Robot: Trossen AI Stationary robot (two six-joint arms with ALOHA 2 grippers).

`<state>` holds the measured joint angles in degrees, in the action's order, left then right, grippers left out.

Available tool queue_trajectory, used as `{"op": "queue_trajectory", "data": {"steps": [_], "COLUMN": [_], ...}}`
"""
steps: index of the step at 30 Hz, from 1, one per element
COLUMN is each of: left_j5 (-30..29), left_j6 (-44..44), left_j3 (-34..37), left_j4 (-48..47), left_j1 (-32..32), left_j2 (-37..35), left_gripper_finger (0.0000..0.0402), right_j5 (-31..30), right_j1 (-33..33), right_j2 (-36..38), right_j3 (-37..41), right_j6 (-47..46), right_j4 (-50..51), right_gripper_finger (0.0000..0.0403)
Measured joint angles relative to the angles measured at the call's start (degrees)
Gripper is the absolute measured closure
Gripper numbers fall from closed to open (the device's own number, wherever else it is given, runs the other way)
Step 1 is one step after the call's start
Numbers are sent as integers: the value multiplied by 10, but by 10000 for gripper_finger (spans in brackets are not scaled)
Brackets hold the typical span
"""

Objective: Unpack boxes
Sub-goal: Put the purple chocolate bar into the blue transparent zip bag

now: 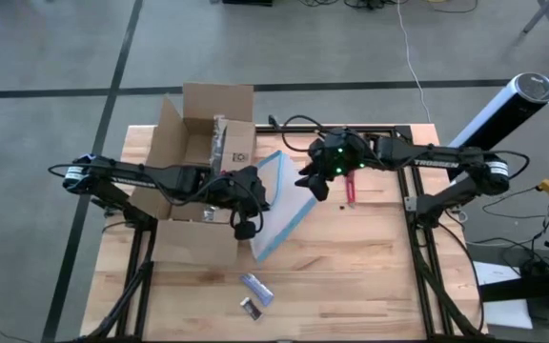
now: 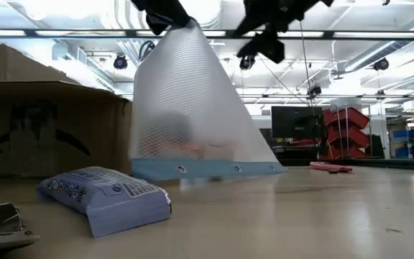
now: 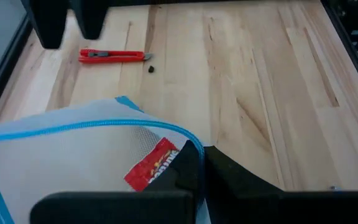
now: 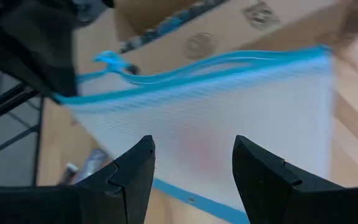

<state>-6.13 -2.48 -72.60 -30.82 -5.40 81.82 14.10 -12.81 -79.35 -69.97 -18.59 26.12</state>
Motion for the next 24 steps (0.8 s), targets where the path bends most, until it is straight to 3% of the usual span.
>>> {"op": "queue_trajectory", "data": {"steps": [12,17,24], "left_j5": [1,1,2], "left_j6": [4,4,4], "left_j3": [0,0,0], "left_j4": [4,3,1], "left_j1": [1,1,1], "left_j2": [0,0,0], "left_gripper_finger": [402,402,402], "right_j5": [1,1,27], "right_j1": [31,46,59], "right_j2": [-56,-93,-115], "right_j3": [-122,-171,-194], "right_j6": [90,130,186], "right_j4": [17,69,84], "right_gripper_finger": [217,217,217]}}
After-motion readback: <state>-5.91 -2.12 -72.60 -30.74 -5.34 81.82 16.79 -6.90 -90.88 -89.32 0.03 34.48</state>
